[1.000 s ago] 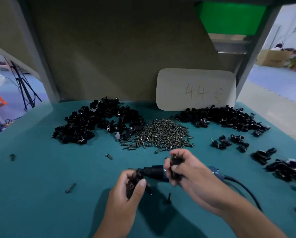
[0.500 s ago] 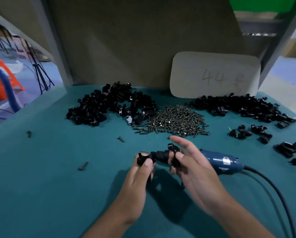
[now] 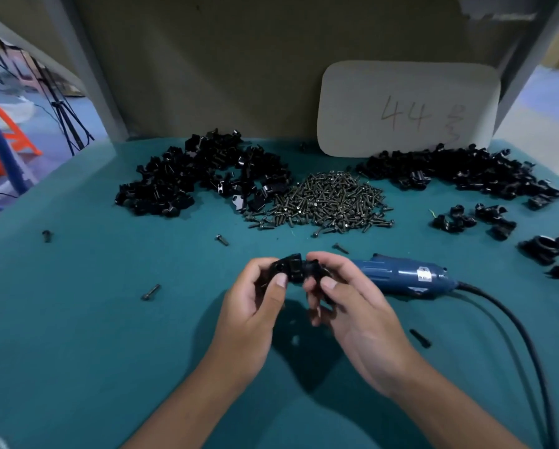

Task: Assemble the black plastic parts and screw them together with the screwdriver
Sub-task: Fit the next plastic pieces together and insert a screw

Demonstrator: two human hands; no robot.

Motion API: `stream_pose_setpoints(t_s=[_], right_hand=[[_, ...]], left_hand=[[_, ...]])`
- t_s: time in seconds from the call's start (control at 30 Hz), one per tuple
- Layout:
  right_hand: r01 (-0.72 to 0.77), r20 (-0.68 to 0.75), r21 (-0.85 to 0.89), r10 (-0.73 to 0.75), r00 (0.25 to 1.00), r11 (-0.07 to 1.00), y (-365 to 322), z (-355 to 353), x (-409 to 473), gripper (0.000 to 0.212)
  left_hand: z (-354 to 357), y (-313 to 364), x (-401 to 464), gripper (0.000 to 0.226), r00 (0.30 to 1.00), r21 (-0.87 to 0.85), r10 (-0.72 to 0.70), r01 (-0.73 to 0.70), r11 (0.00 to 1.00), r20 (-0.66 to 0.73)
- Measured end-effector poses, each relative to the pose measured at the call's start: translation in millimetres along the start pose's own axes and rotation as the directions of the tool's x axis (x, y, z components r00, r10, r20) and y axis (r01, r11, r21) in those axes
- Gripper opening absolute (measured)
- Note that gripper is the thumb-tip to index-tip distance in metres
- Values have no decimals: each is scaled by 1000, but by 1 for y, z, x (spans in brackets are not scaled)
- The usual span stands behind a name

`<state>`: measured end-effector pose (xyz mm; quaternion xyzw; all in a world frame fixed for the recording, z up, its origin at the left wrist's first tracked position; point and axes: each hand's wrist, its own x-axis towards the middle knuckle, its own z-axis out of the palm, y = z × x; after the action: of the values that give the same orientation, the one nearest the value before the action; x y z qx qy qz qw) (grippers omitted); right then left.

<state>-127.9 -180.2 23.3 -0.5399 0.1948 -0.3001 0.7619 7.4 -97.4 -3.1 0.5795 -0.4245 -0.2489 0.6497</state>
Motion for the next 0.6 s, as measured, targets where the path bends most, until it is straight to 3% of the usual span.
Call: stream_pose_setpoints(t_s=[0.07, 0.27, 0.37, 0.6], right_hand=[[1, -16, -7, -1, 1000, 1000, -1, 0, 0, 26], [-10, -41, -21, 9, 999, 1000, 1, -4, 4, 40], [-16, -23, -26, 15, 1000, 1000, 2, -4, 4, 39], [-21, 33, 53, 19, 999, 998, 0, -2, 3, 36]], left_hand=[[0, 1, 0, 19, 1000, 22, 4, -3, 1000, -24], [-2, 0, -1, 31, 997, 53, 9, -5, 999, -79], [-1, 1, -1, 24, 997, 67, 55, -51, 996, -55], [0, 4, 0, 26, 1000, -39, 17, -18, 999, -24]])
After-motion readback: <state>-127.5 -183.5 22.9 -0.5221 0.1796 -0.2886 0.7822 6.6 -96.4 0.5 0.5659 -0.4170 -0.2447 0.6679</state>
